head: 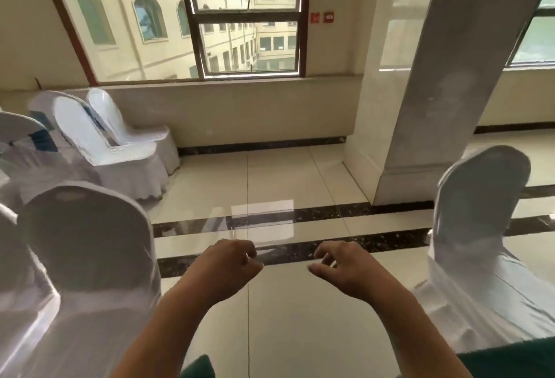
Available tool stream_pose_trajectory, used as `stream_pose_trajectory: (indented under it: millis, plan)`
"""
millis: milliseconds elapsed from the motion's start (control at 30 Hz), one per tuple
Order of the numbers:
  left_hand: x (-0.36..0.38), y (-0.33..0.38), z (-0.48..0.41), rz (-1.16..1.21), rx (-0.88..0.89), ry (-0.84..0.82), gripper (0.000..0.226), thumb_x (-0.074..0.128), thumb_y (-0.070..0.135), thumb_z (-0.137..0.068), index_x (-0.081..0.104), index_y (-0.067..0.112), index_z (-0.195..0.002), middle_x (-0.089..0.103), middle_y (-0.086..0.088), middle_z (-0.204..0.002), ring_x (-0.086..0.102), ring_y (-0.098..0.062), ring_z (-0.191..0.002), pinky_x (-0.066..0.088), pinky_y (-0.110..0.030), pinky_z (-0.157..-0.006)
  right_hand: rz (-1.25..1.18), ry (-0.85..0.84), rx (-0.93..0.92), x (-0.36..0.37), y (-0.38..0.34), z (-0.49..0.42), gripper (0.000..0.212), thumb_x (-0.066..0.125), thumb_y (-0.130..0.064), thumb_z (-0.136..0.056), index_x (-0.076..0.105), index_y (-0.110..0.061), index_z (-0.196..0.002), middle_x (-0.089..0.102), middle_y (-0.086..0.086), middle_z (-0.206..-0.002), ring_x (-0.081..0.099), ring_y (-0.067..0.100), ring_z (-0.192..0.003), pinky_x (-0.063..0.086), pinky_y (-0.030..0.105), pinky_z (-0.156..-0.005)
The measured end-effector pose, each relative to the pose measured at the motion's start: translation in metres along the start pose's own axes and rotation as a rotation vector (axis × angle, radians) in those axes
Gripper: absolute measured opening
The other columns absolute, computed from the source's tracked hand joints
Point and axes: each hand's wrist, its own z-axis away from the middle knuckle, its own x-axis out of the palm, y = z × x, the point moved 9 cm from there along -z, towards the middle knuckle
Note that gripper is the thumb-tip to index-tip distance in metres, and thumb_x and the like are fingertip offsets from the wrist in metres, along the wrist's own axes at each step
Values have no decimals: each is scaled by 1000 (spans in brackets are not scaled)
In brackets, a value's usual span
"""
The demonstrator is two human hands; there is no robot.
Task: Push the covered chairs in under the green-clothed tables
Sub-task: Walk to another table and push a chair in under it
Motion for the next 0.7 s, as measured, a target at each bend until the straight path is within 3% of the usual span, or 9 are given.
stream_pose_trajectory:
  millis: [133, 233, 433, 700]
  plan:
    - [-6, 29, -108, -26, 67, -38, 25, 63, 44, -88, 65, 29, -108, 66, 13, -94, 63, -3, -80, 55, -26, -74, -43, 27, 41, -49, 43, -72, 30, 63, -49, -88, 64, -27, -108, 66, -10, -93, 62, 4, -86, 54, 27, -78]
    - [-4, 54, -182, -32, 131, -61, 24, 63, 43, -89, 65, 29, -108, 68, 12, -97, 63, -2, -81, 54, -22, -73, -76, 69, 85, -85, 81, -116, 34, 63, -48, -88, 64, -24, -112, 70, -7, -99, 64, 7, -90, 55, 31, -83]
    - [16, 85, -326, -16, 215, -132, 24, 63, 45, -88, 65, 31, -108, 67, 13, -99, 62, -2, -82, 53, -21, -75, -104, 75, 173, -121, 158, -213, 39, 61, -54, -87, 61, -29, -116, 67, -11, -100, 62, 3, -90, 50, 21, -76]
    - [20, 127, -565, 6, 329, -160, 21, 62, 44, -88, 66, 29, -103, 69, 9, -96, 64, -8, -80, 58, -34, -76, -87, 146, 316, -200, 252, -383, 37, 62, -57, -85, 60, -34, -114, 64, -15, -99, 62, 1, -85, 49, 15, -65]
